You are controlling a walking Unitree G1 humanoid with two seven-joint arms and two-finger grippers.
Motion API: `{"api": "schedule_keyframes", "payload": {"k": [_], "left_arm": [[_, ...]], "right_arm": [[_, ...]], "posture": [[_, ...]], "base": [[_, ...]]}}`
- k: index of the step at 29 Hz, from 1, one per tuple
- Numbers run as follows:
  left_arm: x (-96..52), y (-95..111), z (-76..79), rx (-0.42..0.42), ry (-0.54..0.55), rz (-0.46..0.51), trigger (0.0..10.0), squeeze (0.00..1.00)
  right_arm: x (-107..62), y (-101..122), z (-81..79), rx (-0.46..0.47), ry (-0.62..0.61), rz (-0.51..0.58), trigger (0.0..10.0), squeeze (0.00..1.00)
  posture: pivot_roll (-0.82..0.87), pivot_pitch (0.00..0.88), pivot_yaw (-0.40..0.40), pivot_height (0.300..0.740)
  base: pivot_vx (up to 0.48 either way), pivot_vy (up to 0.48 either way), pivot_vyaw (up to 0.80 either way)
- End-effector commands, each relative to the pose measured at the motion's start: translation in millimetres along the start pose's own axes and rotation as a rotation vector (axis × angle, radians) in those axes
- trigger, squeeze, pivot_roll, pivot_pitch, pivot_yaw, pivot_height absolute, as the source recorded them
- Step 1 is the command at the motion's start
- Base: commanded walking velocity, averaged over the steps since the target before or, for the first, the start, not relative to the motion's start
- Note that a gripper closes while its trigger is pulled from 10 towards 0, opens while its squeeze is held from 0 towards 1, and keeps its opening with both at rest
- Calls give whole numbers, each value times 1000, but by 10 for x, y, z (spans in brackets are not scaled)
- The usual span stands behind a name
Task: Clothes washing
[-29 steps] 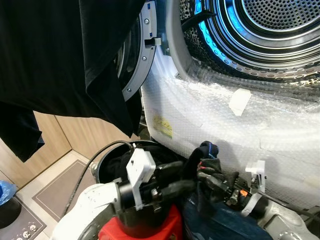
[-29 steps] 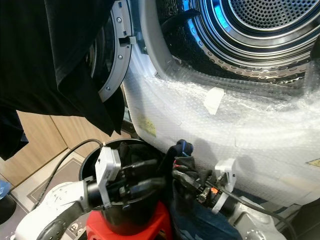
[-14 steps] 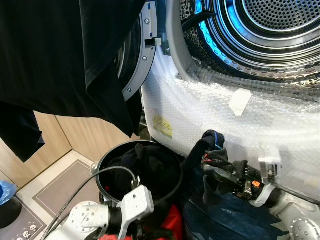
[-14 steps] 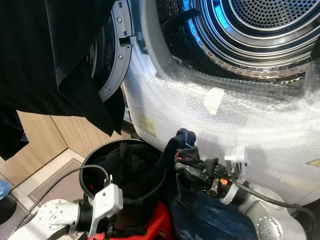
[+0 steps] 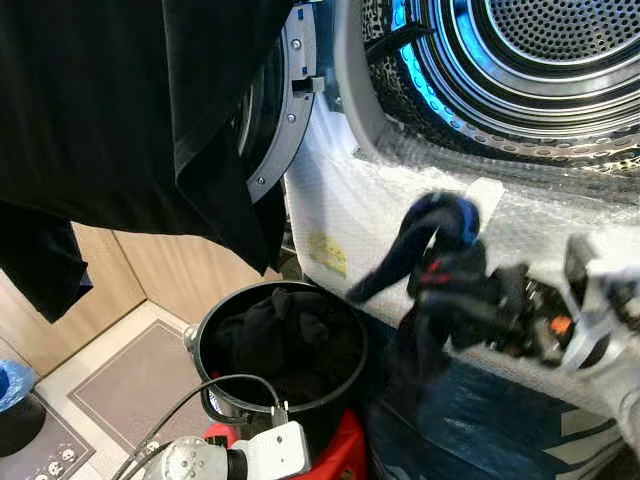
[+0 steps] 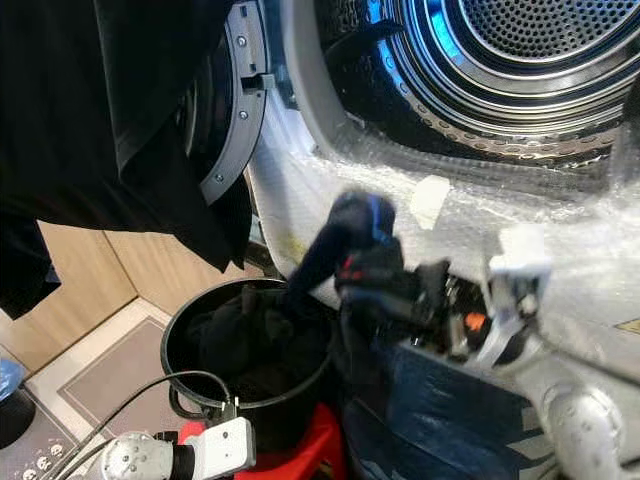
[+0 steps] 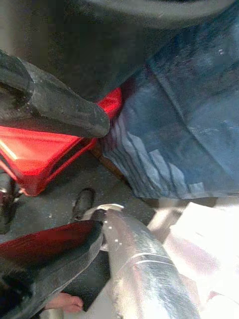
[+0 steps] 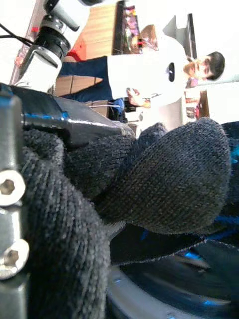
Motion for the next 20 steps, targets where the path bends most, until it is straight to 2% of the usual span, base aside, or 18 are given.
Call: {"api": "schedule_keyframes", "payload": {"k": [1,6,11,16,20], "left_arm": [[13,11,-2,20,4,7,10000,0],[47,4,0,27,16,14,10000,0],[75,-11,23,11,39,23,10000,0],[87,-20,40,-6,55,30,10000,0],[94,-31,57,-21,71,36,10000,0]], "right_arm": [[48,243,15,-71,36,24,10000,0],[108,426,132,-118,34,31,10000,0],[218,688,389,-193,-6,26,10000,0],[273,756,589,-236,-61,-28,10000,0],[302,775,933,-240,-198,-108,10000,0]], "posture": [[-52,0,29,740],[-44,0,11,740],[-28,0,-17,740],[-15,0,-39,740],[-10,8,-53,740]], "base": [[0,0,0],[0,0,0],[0,0,0],[0,0,0],[0,0,0]]}}
Point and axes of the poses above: a point about 5 cm out from each wrist's last joint towards the gripper, its own x axis pointing out of the wrist towards the gripper, its own y axis along the axis of the wrist's last joint, z = x × y, the point moved 5 cm from there along x, pointing out of the wrist towards the gripper, and after that the axes turned 13 degrees about -x, right-handed, at the moved point
